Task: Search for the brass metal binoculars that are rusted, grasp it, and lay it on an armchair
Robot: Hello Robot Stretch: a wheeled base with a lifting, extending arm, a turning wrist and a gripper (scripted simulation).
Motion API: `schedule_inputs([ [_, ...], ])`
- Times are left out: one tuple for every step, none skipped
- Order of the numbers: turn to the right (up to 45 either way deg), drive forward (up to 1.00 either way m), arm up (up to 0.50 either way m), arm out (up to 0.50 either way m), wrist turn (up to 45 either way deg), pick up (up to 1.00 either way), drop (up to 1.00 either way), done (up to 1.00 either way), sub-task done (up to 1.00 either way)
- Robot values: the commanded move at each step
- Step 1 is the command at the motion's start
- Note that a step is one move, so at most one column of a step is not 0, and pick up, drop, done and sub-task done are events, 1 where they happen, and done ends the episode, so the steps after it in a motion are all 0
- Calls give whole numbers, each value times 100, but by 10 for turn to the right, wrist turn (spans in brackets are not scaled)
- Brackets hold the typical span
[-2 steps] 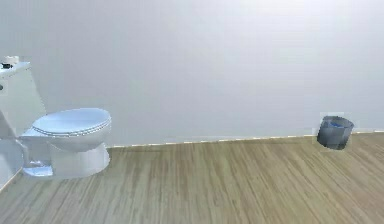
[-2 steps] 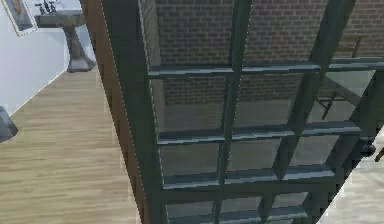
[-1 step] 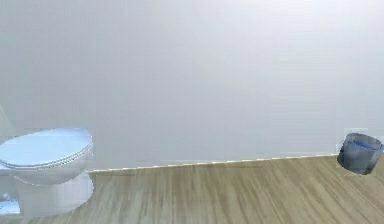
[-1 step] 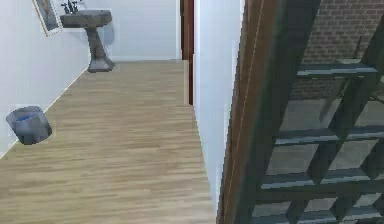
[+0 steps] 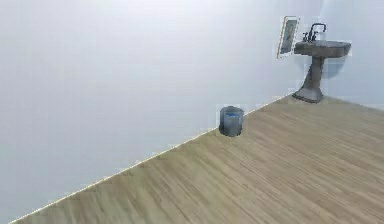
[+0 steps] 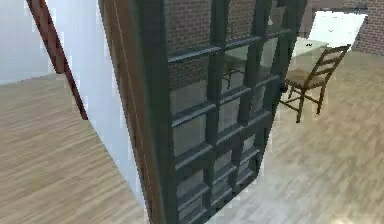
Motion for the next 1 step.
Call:
schedule_inputs([
  [0, 60, 0, 0, 0, 0, 0, 0, 0],
])
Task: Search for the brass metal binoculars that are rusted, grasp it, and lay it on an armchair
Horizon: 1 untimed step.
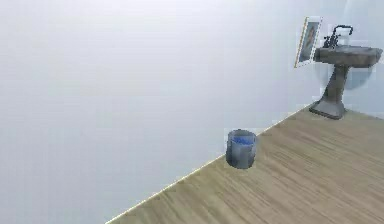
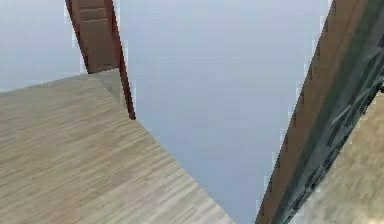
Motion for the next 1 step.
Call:
schedule_inputs([
  [450, 0, 0, 0, 0, 0, 0, 0, 0],
])
